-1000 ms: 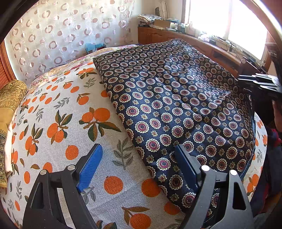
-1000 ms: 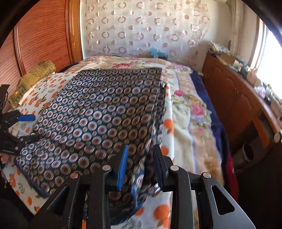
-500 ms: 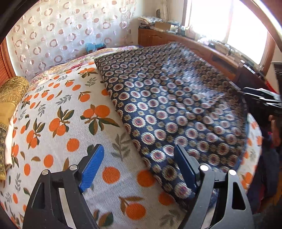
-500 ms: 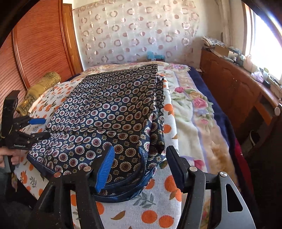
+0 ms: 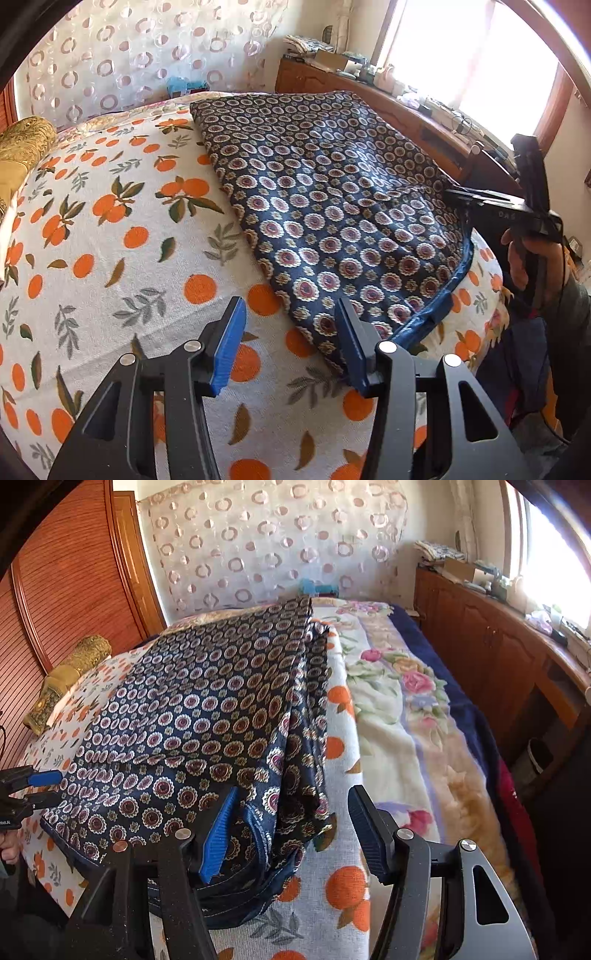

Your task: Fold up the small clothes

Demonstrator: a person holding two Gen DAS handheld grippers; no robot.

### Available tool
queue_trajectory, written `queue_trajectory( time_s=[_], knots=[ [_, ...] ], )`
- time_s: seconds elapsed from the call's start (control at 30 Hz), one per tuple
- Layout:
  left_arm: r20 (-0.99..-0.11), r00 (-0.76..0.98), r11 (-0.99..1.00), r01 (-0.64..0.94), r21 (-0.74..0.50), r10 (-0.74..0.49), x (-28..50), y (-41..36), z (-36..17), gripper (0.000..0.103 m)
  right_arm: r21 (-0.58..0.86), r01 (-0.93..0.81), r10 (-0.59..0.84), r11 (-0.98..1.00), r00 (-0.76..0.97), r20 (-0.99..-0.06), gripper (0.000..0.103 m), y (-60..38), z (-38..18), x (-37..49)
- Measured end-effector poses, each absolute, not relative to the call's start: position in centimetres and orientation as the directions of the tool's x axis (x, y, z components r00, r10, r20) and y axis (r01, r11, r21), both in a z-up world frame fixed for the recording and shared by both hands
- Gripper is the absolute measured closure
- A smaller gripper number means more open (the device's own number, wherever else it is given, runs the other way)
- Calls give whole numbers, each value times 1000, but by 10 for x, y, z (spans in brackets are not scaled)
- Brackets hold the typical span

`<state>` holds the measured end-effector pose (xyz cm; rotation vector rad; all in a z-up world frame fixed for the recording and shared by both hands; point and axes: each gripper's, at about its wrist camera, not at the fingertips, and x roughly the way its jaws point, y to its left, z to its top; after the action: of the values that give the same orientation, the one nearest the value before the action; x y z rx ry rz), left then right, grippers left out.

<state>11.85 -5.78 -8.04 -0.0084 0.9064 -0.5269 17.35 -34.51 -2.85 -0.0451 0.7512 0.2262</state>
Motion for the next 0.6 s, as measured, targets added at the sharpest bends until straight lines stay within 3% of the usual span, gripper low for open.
queue_trajectory(
  time_s=[0.4,0.6],
  knots=[
    [-754,484,860,465,-209,-445,105,-68,-81,52,-6,-258,172,966,660,-732,40,-330,-37,168],
    [-748,484,860,458,-226,-455,104,-67,-82,52,51,-269,221,962,649,-728,40,-335,-37,150]
  ],
)
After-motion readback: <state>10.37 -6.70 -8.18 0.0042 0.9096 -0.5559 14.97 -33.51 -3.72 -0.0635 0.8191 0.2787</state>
